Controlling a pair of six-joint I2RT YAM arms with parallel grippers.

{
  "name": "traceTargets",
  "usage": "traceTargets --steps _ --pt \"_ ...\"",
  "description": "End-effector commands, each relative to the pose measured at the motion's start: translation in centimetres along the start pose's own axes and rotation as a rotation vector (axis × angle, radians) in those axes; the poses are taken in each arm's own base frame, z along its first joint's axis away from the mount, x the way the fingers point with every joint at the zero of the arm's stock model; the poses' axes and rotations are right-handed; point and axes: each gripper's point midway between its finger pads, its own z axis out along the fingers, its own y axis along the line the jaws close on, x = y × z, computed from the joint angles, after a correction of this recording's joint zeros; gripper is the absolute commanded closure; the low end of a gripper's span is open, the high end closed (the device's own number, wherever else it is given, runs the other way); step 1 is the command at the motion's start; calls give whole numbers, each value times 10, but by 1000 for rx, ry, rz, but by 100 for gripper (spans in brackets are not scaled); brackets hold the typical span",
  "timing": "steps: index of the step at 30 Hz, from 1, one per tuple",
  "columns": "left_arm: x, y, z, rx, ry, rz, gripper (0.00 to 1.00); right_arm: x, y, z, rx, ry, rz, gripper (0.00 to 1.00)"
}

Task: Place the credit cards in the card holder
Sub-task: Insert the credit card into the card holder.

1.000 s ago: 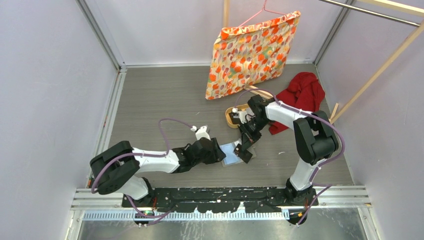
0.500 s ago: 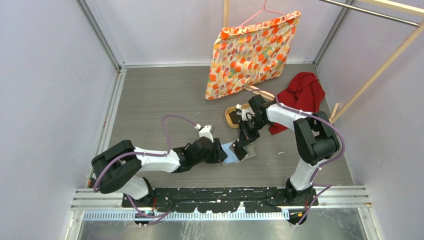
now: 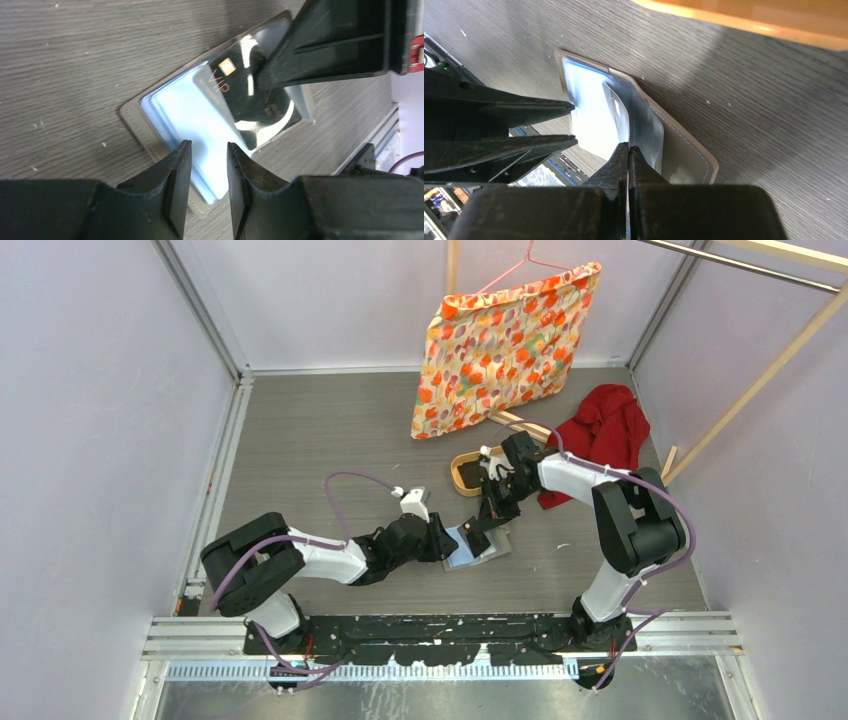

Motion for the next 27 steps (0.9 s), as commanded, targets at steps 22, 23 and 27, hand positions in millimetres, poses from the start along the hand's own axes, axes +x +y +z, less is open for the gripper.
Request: traceTargets --steps 22,23,27 --pt "4 7 0 58 -45 -24 59 -1 1 10 -20 -84 107 98" --pt "4 7 0 59 -45 -23 59 0 2 11 -27 -78 108 97" --pt "3 8 -2 59 -49 -21 59 4 6 15 -39 -57 98 95"
